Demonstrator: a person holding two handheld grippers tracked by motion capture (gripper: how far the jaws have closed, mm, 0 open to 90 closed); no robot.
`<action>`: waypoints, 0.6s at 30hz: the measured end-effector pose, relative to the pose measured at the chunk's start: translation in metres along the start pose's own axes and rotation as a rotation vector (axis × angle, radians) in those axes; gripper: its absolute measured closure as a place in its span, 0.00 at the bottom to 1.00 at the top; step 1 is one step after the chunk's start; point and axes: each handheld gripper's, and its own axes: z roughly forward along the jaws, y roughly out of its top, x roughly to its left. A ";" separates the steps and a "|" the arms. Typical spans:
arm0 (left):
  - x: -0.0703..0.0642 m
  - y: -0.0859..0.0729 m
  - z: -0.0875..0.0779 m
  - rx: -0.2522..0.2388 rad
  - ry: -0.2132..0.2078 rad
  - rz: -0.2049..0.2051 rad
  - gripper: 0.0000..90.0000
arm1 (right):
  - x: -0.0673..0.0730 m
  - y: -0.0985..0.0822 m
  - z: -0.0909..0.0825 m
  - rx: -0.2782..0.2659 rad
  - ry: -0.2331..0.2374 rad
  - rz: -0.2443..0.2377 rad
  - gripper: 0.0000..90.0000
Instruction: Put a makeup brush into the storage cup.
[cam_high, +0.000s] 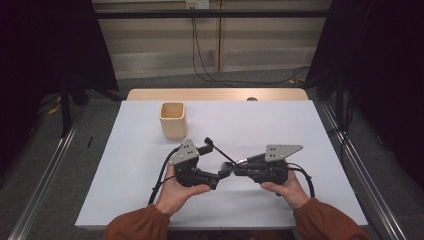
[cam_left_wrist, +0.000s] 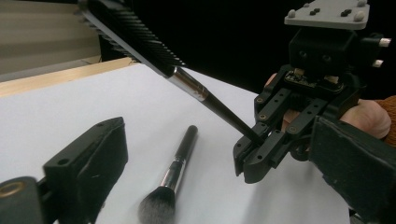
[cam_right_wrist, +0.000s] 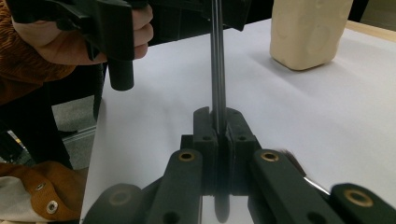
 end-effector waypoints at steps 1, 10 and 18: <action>0.000 -0.001 0.002 0.002 0.005 -0.005 0.11 | 0.000 0.000 0.000 0.002 0.001 -0.001 0.96; -0.001 -0.002 0.005 -0.025 -0.022 -0.020 0.43 | 0.001 0.000 0.000 0.000 0.002 -0.001 0.95; 0.002 0.000 0.003 -0.062 -0.036 -0.030 0.66 | 0.001 -0.002 0.001 0.011 0.011 -0.006 0.95</action>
